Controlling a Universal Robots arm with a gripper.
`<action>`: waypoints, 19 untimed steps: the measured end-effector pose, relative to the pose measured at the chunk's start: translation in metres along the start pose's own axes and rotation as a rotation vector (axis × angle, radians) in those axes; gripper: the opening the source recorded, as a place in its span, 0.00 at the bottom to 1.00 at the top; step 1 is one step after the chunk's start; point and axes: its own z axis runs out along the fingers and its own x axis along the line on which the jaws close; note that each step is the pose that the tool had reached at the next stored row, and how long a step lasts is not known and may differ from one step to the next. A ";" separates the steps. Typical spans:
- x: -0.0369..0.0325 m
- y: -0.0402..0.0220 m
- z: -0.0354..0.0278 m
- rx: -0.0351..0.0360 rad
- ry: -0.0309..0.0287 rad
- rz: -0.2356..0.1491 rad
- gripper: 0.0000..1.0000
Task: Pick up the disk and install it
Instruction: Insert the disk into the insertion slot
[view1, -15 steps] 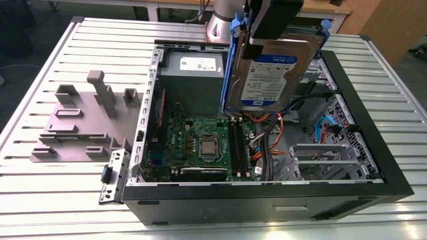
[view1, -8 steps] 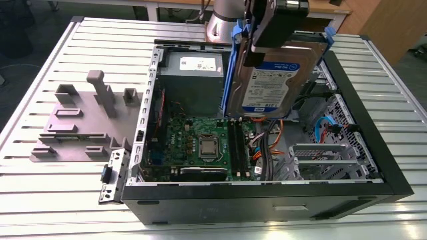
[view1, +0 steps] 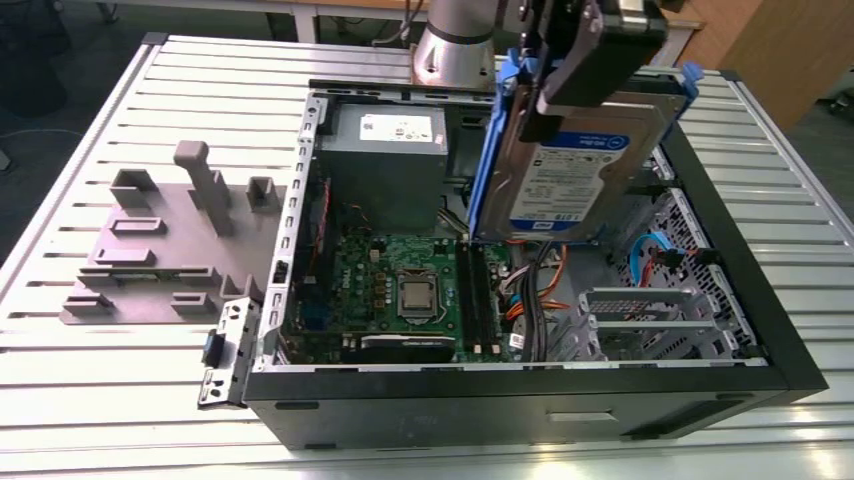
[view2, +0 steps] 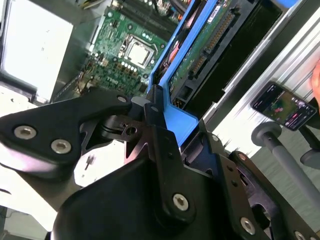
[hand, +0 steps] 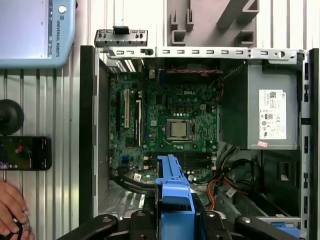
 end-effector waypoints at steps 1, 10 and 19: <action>0.0000 -0.0032 0.0002 0.0001 -0.0001 0.000 0.36; 0.0126 -0.0151 0.0030 0.0000 0.0000 0.000 0.36; 0.0270 -0.0258 0.0054 0.0000 0.0000 0.000 0.36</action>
